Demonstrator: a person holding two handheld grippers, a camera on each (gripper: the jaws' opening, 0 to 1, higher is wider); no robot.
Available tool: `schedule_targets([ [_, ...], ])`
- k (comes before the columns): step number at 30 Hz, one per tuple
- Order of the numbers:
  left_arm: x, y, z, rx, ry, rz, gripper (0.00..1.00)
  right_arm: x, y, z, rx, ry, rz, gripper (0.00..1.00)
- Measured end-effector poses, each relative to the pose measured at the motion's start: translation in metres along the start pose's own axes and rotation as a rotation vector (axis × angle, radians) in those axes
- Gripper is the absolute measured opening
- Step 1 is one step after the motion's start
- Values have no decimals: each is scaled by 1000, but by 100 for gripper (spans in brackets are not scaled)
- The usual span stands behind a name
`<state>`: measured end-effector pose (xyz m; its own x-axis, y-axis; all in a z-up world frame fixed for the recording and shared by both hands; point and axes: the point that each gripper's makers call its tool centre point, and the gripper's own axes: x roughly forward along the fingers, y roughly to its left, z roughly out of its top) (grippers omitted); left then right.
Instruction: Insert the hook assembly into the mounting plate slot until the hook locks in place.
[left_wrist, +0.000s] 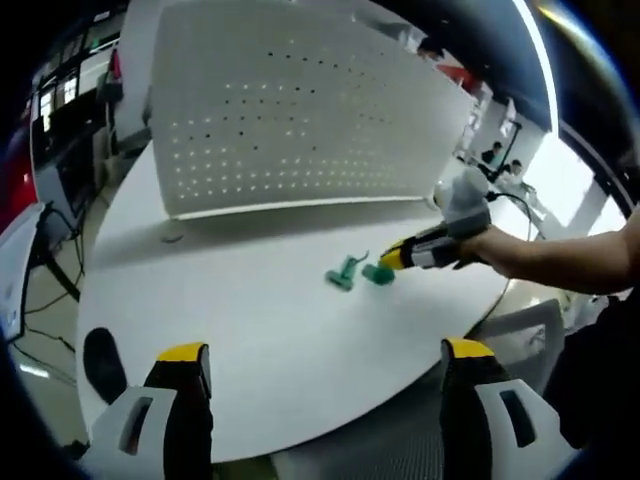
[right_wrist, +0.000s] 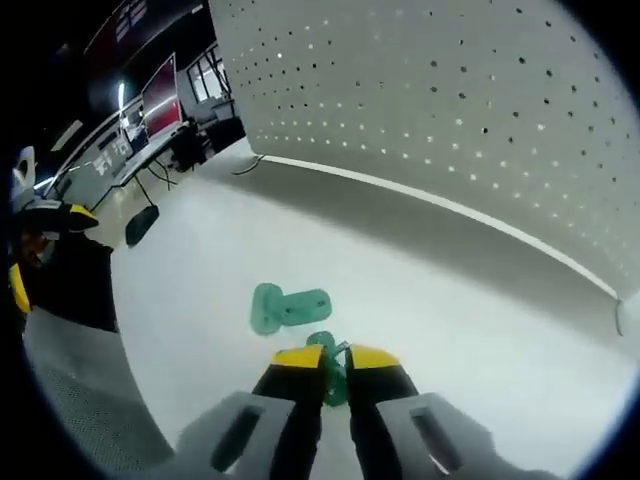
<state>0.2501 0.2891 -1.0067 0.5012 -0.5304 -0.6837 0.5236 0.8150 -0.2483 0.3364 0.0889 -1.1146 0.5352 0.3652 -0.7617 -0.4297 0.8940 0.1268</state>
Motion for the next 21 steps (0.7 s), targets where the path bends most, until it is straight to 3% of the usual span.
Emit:
schedule_targets([
  [10,-3,5,3,-1,-10,4,96,-4,-5,3,-15,-7,-21,1],
  [21,-6,10,3,-5,-21,12,96,-11,-12,3,-99,-22,-54,0],
])
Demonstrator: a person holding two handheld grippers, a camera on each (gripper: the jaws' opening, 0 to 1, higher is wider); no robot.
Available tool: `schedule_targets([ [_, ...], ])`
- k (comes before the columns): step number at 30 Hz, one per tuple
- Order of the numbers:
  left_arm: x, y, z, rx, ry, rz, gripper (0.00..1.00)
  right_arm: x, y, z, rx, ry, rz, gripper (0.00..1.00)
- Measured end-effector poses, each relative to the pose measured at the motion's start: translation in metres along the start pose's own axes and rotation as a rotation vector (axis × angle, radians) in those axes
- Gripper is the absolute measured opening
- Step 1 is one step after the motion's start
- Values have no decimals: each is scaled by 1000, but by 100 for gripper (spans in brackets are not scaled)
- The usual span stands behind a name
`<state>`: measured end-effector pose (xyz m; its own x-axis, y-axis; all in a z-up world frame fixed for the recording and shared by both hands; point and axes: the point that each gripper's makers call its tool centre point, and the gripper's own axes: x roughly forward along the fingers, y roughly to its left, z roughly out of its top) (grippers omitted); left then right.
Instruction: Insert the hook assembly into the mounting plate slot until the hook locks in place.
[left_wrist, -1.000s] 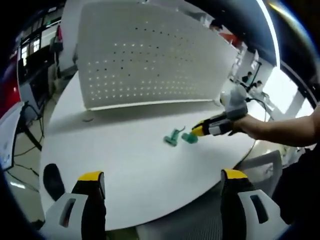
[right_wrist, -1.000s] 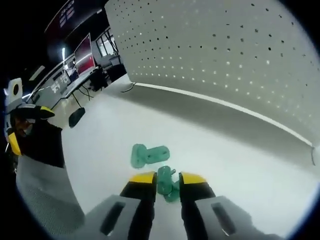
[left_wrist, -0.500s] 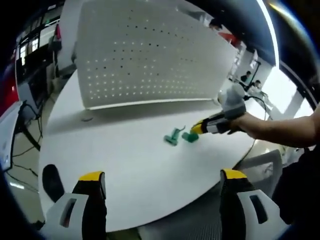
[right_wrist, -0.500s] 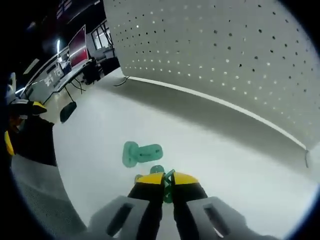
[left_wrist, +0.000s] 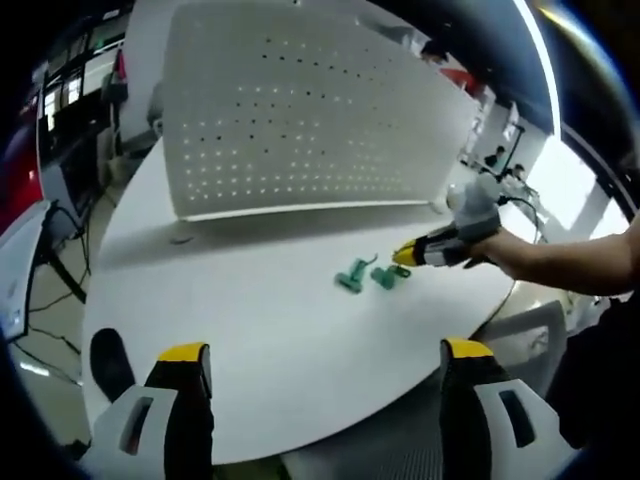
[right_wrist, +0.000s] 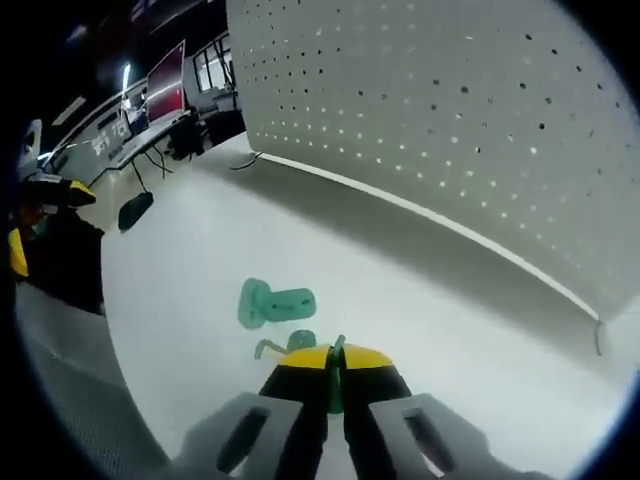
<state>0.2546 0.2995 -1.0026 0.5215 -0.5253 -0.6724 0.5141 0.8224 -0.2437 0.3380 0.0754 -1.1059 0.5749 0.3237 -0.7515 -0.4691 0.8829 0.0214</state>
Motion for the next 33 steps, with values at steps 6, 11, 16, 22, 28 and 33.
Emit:
schedule_targets([
  [6,2,-4,4,5,-8,-6,97,-15,-8,17,1,-77,-34,0],
  [11,5,-10,16,24,-22,-17,97,-35,-12,48,54,-189,-32,0],
  [16,11,-13,31,51,-32,-23,97,-64,-9,84,103,-335,-14,0],
  [22,20,-26,54,48,-57,-58,95,-101,16,120,119,-485,76,0],
  [28,32,-43,65,-87,-75,-149,89,-128,44,137,139,-579,157,0],
  [33,37,-57,70,-127,-78,-199,82,-143,67,139,129,-622,201,0],
])
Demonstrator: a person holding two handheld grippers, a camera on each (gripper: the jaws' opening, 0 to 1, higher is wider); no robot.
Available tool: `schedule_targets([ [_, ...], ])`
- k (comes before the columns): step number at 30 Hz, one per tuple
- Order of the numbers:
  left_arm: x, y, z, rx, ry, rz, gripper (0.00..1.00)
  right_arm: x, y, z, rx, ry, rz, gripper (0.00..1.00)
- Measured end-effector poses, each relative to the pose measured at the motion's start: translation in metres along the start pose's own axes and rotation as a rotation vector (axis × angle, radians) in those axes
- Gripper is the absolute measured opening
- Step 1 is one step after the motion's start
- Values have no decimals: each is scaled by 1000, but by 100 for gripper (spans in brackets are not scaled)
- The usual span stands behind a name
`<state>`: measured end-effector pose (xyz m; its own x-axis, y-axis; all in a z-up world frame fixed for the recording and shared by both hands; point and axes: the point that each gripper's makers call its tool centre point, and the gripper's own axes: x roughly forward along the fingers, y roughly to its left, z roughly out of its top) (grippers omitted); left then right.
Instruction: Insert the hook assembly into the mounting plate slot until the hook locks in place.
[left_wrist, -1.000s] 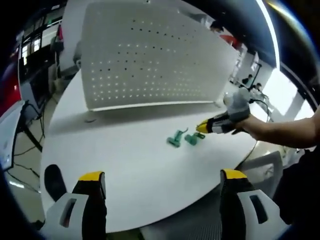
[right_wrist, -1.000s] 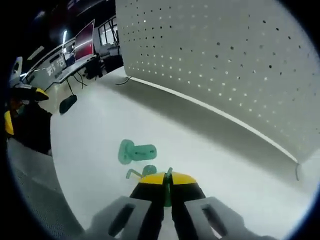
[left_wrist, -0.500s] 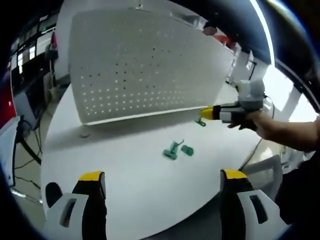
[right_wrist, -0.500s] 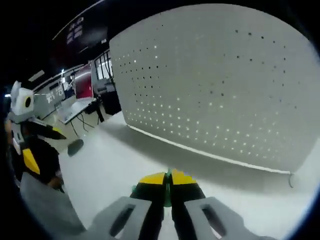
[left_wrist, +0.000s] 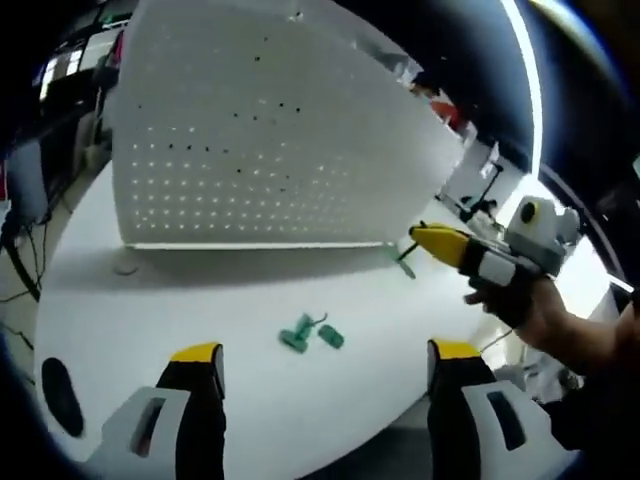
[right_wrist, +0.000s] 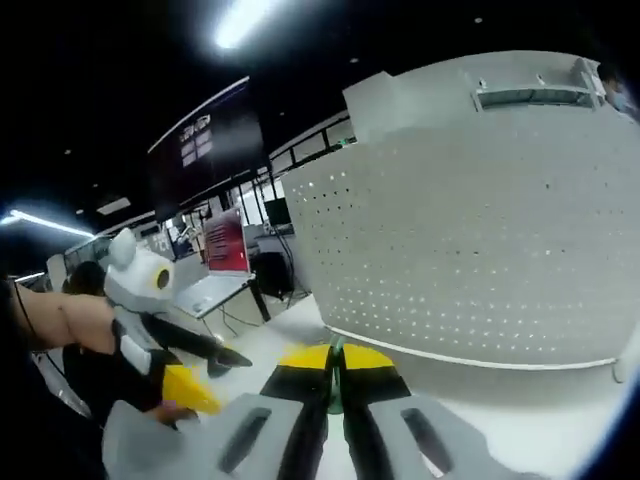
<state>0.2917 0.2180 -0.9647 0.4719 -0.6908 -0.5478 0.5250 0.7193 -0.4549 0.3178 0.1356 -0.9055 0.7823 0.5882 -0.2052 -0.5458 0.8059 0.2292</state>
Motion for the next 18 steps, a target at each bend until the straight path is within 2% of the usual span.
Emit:
schedule_targets([
  [6,7,-12,5,-67,-13,-50,75,-3,21,0,-27,-25,33,0],
  [8,8,-22,11,-123,-41,-97,72,-4,27,2,-34,-37,48,0],
  [11,9,-30,16,-165,-59,-138,67,-5,34,7,-42,-59,62,0],
  [13,9,-35,20,-180,-76,-167,64,-6,38,10,-37,-75,69,0],
  [18,9,-45,23,-197,-76,-207,56,-6,44,18,-31,-109,84,0],
])
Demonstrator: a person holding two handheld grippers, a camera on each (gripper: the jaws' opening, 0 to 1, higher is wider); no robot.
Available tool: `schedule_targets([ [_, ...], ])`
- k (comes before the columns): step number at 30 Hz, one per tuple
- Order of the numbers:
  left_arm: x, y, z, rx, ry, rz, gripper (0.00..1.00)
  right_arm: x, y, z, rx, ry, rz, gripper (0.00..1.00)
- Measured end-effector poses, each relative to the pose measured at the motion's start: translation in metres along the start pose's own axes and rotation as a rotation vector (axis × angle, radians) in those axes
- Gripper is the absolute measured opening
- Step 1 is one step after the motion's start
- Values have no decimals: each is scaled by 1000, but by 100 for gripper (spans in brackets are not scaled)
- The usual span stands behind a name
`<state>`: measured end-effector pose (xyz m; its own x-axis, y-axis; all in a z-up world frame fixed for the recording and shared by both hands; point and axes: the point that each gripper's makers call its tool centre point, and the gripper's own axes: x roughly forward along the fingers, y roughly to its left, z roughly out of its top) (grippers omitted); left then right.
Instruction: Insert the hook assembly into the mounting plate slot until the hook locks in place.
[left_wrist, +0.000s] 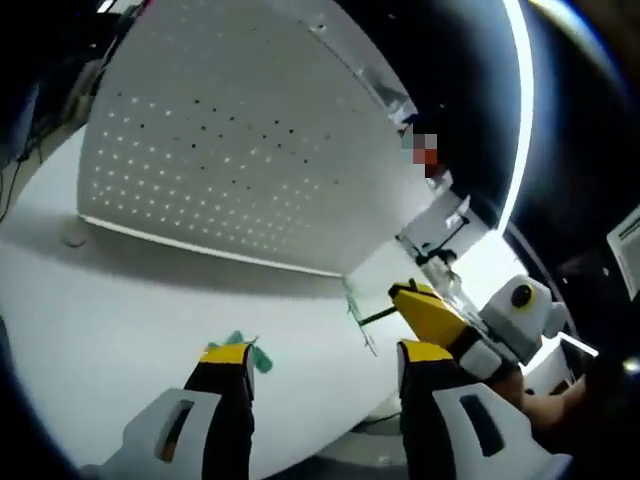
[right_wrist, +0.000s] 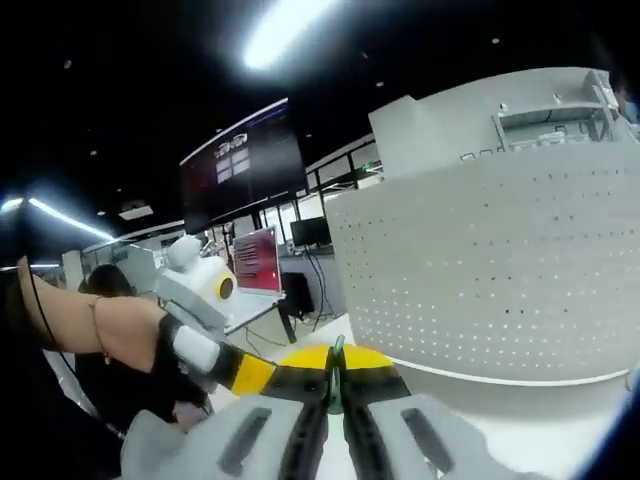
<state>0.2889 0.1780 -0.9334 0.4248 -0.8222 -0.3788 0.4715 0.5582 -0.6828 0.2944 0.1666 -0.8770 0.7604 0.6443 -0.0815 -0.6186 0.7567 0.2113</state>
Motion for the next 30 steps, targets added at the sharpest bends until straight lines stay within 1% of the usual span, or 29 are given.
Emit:
schedule_targets([
  [3,1,-5,1,-18,-6,-24,51,0,3,4,1,-17,9,0],
  [6,1,-9,3,-40,-16,-49,42,0,6,8,-1,-33,10,0],
  [7,1,-10,4,-47,-18,-56,37,0,6,8,-1,-35,11,0],
  [10,1,-15,5,-84,-30,-95,28,1,8,10,1,-41,13,0],
  [11,1,-17,5,-101,-33,-108,25,1,8,9,6,-41,14,0],
  [12,1,-18,4,-108,-31,-118,22,3,8,8,51,-42,19,0],
  [13,1,-20,4,-113,-31,-125,19,3,8,7,63,-44,20,0],
  [21,3,-26,2,-146,-36,-158,12,3,15,8,53,-53,25,0],
  [26,2,-31,4,-193,-64,-197,5,2,19,8,59,-55,29,0],
  [30,1,-33,3,-205,-61,-209,5,0,21,8,44,-56,28,0],
])
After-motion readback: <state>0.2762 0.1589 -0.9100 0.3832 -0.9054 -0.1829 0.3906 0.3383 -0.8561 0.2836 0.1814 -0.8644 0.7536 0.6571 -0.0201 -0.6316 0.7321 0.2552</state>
